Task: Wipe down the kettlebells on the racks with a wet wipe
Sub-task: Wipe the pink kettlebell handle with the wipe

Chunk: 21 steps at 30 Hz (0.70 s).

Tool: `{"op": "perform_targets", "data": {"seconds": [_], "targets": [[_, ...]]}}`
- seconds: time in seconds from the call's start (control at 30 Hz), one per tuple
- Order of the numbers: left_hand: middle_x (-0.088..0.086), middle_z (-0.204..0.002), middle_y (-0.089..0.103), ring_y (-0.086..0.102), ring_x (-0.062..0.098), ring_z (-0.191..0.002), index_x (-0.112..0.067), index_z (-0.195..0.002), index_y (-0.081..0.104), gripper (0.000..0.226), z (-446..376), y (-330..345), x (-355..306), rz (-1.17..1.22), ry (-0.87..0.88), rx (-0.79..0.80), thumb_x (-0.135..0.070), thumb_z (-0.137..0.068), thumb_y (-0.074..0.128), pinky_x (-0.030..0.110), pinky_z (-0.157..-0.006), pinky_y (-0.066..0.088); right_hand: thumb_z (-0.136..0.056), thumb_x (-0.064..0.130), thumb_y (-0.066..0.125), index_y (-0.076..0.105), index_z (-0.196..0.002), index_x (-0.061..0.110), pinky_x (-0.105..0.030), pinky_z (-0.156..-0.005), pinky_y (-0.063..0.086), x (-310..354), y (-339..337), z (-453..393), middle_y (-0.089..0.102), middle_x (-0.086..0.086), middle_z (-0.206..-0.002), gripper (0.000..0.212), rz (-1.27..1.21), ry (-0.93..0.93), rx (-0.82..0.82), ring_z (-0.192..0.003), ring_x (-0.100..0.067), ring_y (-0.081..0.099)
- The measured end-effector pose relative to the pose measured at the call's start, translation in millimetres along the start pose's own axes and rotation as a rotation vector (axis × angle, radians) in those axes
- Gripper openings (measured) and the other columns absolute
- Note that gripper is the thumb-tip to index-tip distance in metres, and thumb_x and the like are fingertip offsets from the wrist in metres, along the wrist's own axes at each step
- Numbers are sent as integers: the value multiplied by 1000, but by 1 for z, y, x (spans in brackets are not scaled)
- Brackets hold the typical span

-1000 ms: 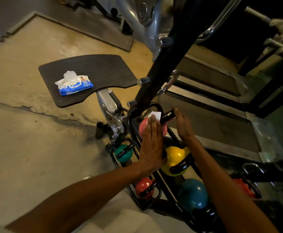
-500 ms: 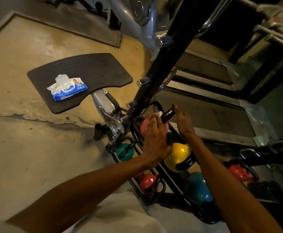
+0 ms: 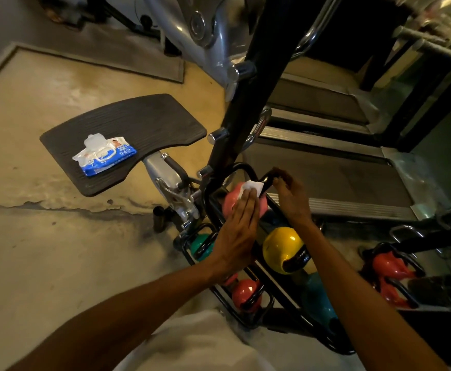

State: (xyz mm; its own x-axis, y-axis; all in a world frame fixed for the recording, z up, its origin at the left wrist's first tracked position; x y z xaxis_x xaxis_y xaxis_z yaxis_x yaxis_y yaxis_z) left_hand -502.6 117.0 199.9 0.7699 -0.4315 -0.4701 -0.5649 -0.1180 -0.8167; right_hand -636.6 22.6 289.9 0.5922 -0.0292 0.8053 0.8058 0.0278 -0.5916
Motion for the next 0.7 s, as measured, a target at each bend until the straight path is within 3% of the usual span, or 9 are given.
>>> {"op": "perform_targets", "data": {"seconds": [0.1, 0.17, 0.23, 0.37, 0.47, 0.6, 0.7], "targets": [[22, -173, -9, -7, 38, -161, 0, -165, -3, 111, 1, -3, 11, -80, 90, -18, -21, -87, 73, 59, -128, 17, -100, 9, 62, 70, -118, 27, -30, -95, 55, -2, 0, 22, 67, 0, -123, 27, 45, -163, -130, -113, -12, 64], [22, -173, -9, -9, 37, -161, 0, -165, -3, 102, -8, -6, 16, -132, 137, 19, -18, -93, 67, 59, -128, 19, -98, 9, 67, 73, -117, 20, -21, -89, 56, -2, 4, 35, 69, 0, -118, 23, 61, -196, -160, -105, -5, 66], [22, -173, -9, -11, 35, -161, 1, -165, -3, 94, -11, -11, 20, -184, 169, 67, -19, -97, 60, 57, -129, 17, -100, 12, 65, 75, -117, 18, -15, -87, 56, 4, 9, 44, 72, 5, -114, 20, 3, -100, -167, -101, 2, 66], [23, -172, -11, -14, 35, -160, -2, -164, -7, 118, 2, -19, 31, -346, 268, 155, -25, -82, 74, 52, -128, -1, -103, 14, 58, 77, -110, 22, -35, -93, 61, 11, 22, 58, 75, 6, -104, 22, -195, 133, -146, -101, -7, 71], [24, -172, -6, -17, 35, -160, -3, -165, 2, 117, -4, -25, 38, -414, 345, 209, -31, -80, 78, 49, -126, -9, -104, 18, 54, 78, -105, 21, -43, -92, 61, 19, 25, 64, 75, 2, -99, 24, -263, 213, -144, -98, -14, 71], [19, -171, 16, 5, 33, -162, -7, -163, 14, 100, -17, -43, 51, -242, 416, 166, -18, -85, 76, 51, -130, 13, -100, 24, 58, 75, -93, 14, -52, -94, 57, 28, 25, 56, 74, -13, -98, 21, -398, 362, -105, -100, -30, 70], [19, -168, 27, 16, 32, -160, -4, -160, 33, 65, -38, -61, 58, -115, 365, 42, -16, -99, 53, 49, -130, 21, -102, 28, 55, 73, -101, 13, -44, -89, 53, 33, 22, 47, 71, -25, -116, 23, -625, 480, -58, -102, -32, 67]]}}
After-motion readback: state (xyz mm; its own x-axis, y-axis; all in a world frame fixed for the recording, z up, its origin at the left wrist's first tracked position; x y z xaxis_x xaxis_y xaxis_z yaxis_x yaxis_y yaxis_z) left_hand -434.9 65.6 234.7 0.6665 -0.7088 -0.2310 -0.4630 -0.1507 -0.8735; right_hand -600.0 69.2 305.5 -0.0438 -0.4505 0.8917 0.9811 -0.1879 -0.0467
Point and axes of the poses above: each hand's wrist, its own z-axis away from the middle knuckle, its own y-axis out of the palm, x = y × z, the point moved 1 cm from there along -z, towards the middle knuckle
